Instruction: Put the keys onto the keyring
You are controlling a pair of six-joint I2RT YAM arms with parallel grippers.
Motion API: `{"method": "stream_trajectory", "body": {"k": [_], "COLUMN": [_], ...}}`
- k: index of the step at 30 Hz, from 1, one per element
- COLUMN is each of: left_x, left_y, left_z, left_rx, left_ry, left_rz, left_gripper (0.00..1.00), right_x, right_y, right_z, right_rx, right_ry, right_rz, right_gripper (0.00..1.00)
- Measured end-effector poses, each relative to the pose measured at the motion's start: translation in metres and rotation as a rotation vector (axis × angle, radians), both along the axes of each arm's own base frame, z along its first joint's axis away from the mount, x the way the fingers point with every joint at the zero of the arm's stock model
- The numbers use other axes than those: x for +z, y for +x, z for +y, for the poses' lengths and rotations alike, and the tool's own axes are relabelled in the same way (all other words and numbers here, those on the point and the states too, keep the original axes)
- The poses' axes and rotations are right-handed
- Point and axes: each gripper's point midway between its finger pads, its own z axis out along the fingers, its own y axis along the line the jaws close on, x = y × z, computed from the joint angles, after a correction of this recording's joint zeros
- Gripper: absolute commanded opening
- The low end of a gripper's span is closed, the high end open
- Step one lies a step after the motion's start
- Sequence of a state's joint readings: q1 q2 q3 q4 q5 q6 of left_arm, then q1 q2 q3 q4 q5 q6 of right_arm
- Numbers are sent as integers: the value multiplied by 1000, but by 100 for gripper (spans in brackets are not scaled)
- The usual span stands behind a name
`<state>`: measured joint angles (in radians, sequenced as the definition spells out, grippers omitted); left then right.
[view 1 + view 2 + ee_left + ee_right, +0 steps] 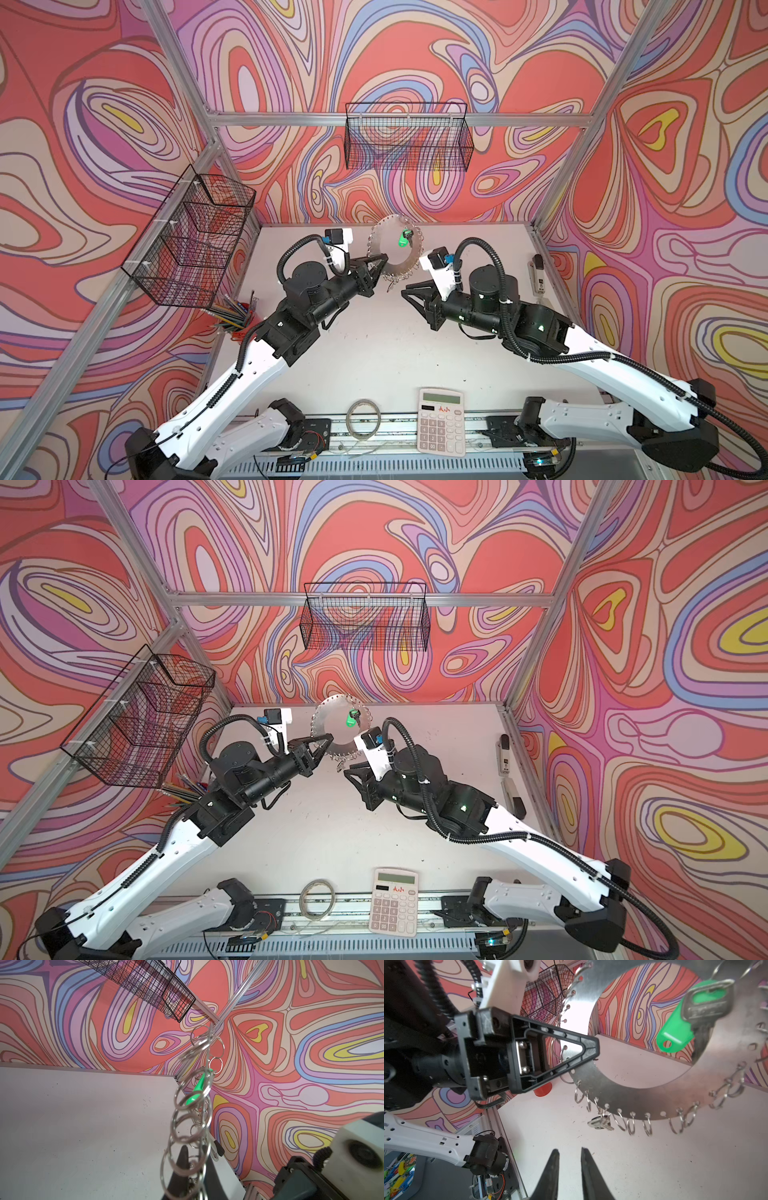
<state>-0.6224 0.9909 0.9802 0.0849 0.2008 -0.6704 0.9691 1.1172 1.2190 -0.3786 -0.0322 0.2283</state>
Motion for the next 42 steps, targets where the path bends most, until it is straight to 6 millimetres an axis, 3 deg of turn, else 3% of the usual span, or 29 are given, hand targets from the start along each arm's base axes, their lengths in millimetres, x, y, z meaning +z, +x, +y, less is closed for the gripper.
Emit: {"method": "stream_trajectory", "body": {"k": [4, 11, 20, 27, 42], "left_x": [5, 15, 13, 11, 12], "left_y": [3, 4, 4, 3, 3], "left_z": [-1, -1, -4, -5, -4], "left_rx": [5, 11, -3, -11, -9], "left_ry": [-19, -49, -49, -47, -51], "left_rz": [14, 34, 54, 62, 63], "left_gripper": [0, 0, 0, 0, 0], "right_x": [4, 3, 7, -4, -16], "right_y": [0, 6, 21, 37, 48], "right_z": [7, 18, 13, 11, 8], "right_rx": [29, 48, -22, -79, -109], "right_ry": [3, -5, -29, -73, -85], "right_rz": [-31, -75, -150, -156, -145], "right_gripper": [10, 10, 10, 11, 24]}}
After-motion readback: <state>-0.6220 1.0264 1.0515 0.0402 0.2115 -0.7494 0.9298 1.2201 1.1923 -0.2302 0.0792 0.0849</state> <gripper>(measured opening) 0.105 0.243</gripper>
